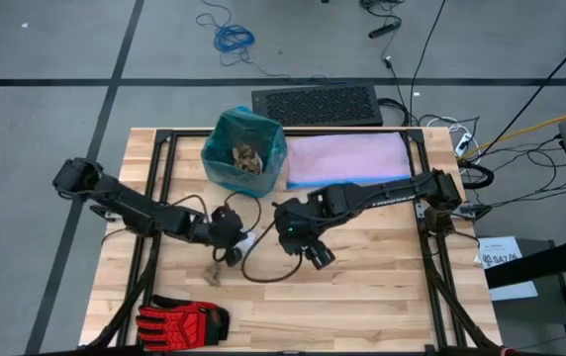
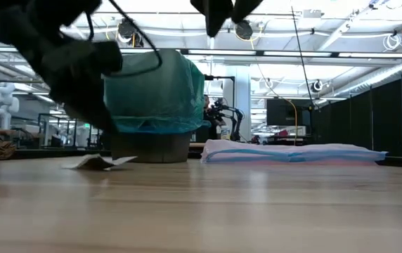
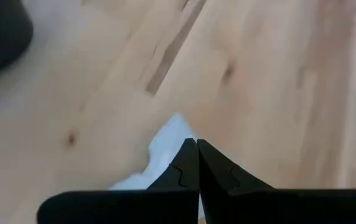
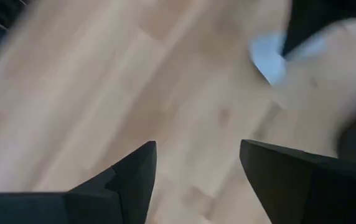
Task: Place trash/remove bag and relplace
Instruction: Put the white paper into the trash bin
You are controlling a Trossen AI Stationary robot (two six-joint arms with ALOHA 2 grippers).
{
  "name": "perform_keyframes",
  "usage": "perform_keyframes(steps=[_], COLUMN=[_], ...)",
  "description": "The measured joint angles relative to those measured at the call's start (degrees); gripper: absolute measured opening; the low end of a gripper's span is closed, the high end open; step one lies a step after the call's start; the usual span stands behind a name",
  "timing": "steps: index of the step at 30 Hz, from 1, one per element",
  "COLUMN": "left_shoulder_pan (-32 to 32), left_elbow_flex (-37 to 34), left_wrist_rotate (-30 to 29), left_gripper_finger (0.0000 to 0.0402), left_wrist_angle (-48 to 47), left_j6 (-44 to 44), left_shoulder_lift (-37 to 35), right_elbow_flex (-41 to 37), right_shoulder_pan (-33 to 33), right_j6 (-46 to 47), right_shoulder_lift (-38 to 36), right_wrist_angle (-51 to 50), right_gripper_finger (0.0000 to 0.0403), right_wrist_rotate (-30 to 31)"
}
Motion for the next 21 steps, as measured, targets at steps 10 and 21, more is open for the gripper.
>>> perform_keyframes(steps=[10,21], left_shoulder_pan=[-5.2,-6.5], left_elbow_flex=[0.0,-0.4], left_wrist_rotate=[-18.1,-30.5], left_gripper_finger=[0.0000,0.0000], left_wrist_angle=[-11.7,-15.4], left_j6=[0.4,6.1], left_shoulder_lift=[-19.3,-32.2], right_elbow_flex=[-18.5,-27.7], right_shoulder_pan=[-0.2,-1.1], right_j6=[1.5,5.7], right_shoulder_lift=[0.1,5.3], right_wrist_angle=[36.0,67.5], right_gripper_finger=[0.0186,0.0185], right_wrist_rotate=[1.2,7.6])
